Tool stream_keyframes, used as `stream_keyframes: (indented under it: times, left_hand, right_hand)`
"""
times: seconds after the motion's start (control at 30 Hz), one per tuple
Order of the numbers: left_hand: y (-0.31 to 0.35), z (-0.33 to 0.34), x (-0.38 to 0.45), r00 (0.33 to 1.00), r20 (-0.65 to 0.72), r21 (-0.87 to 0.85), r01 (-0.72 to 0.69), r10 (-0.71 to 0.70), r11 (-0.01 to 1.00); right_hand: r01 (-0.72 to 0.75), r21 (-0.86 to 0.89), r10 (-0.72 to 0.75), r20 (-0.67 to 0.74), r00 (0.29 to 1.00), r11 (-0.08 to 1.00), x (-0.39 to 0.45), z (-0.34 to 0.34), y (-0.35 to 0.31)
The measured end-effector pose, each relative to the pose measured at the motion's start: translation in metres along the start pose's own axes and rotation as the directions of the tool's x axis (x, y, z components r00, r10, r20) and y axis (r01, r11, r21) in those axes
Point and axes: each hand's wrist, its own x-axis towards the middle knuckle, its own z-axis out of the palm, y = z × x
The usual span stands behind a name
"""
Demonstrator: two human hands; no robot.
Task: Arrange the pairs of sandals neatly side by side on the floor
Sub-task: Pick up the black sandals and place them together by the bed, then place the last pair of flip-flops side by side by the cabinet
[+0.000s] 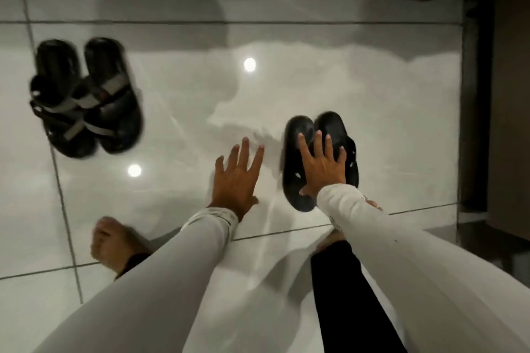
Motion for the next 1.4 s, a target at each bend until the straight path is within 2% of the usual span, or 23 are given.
stream_keyframes:
  times: [0.2,0.33,0.53,0.8,1.17,1.4]
  left_hand:
    - [0.133,0.051,0.063,1.000,-0.014,0.034,-0.012,0.012,0.999]
    - [0.164,0.074,0.103,0.995,0.033,0.062,0.091,-0.094,0.994]
    - [0.160,0.075,0.121,0.992,0.049,0.141,0.112,-0.120,0.984]
    - [0.159,0.012,0.193,0.994,-0.005,0.138,0.113,-0.113,0.984]
    - [0.150,-0.062,0.282,0.991,0.046,0.167,0.114,-0.123,0.979]
    - [0.153,-0.071,0.273,0.991,0.035,0.194,0.120,-0.129,0.974]
  right_hand:
    - [0.053,-0.013,-0.052,0.027,0.998,0.999,0.040,0.061,0.099]
    - [0.153,0.031,-0.154,0.020,0.988,0.988,0.057,0.096,0.124]
    - [0.181,0.078,-0.175,-0.077,0.982,0.980,0.066,0.114,0.132]
    - [0.193,0.088,-0.175,-0.182,0.968,0.977,0.132,0.058,0.155]
    - [0.159,0.057,-0.152,-0.114,0.982,0.986,0.217,-0.022,0.180]
    - [0.165,0.013,-0.163,-0.115,0.980,0.986,0.215,-0.033,0.186]
